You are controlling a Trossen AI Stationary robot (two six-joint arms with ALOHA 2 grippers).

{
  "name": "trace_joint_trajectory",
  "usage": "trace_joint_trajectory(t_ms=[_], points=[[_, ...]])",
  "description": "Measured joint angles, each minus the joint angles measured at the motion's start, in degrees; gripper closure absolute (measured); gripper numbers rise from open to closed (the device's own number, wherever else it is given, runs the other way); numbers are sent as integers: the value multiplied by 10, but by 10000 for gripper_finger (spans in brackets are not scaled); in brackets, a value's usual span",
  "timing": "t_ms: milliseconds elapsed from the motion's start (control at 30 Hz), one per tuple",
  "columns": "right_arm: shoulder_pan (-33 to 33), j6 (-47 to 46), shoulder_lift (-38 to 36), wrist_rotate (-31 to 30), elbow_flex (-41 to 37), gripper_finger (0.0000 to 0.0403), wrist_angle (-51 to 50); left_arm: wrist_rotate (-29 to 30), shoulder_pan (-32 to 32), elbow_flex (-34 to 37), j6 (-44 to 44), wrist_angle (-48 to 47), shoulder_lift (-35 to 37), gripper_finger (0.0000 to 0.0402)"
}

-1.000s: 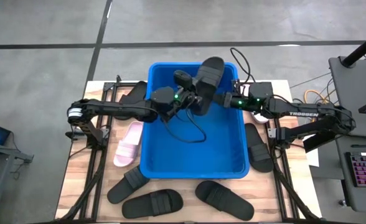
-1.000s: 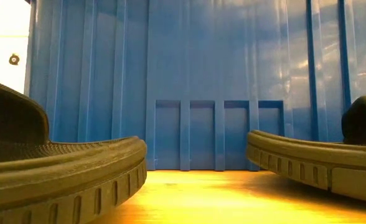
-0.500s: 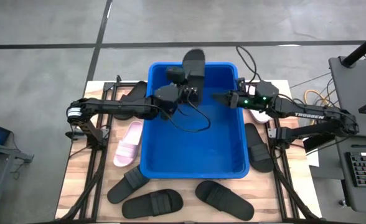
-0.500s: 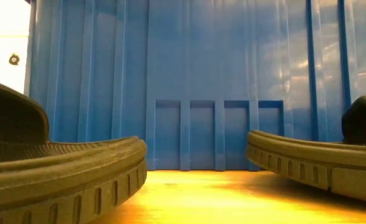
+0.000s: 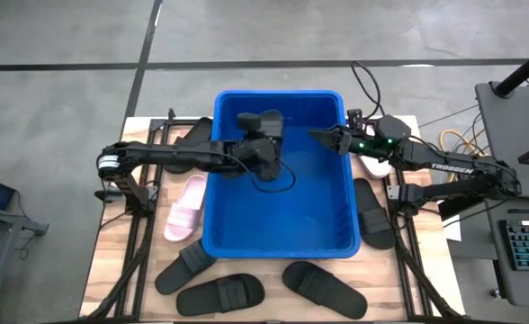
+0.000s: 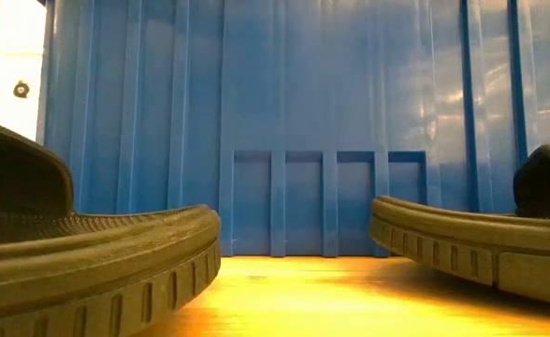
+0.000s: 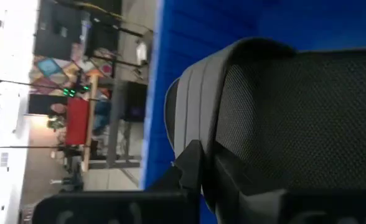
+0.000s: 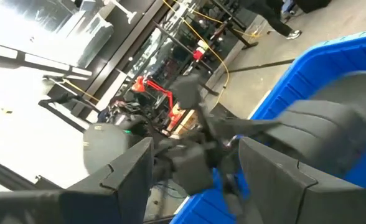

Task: Pick and place slides into bin
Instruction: Put the black slide into the blue bin

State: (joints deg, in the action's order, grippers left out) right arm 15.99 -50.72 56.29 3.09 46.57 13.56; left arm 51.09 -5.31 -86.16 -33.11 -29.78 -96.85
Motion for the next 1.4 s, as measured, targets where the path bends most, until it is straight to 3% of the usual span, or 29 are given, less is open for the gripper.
trace_joint_trajectory(t_ms=[200, 467, 633, 900, 1033, 1400], points=[[0, 4, 0, -1, 0, 179, 0, -24, -21, 84, -3, 66, -5, 401], [0, 4, 0, -1, -1, 179, 0, -13, -46, 161, -4, 129, -5, 402], [0, 4, 0, -1, -1, 179, 0, -64, -72, 175, -3, 134, -4, 402], [1, 4, 0, -2, -1, 179, 0, -68, -108, 188, -38, 130, -4, 402], [1, 4, 0, -2, -1, 179, 0, -101, -119, 191, -64, 131, -4, 401], [1, 4, 0, -14, -1, 179, 0, -103, -142, 201, -63, 114, -11, 401]])
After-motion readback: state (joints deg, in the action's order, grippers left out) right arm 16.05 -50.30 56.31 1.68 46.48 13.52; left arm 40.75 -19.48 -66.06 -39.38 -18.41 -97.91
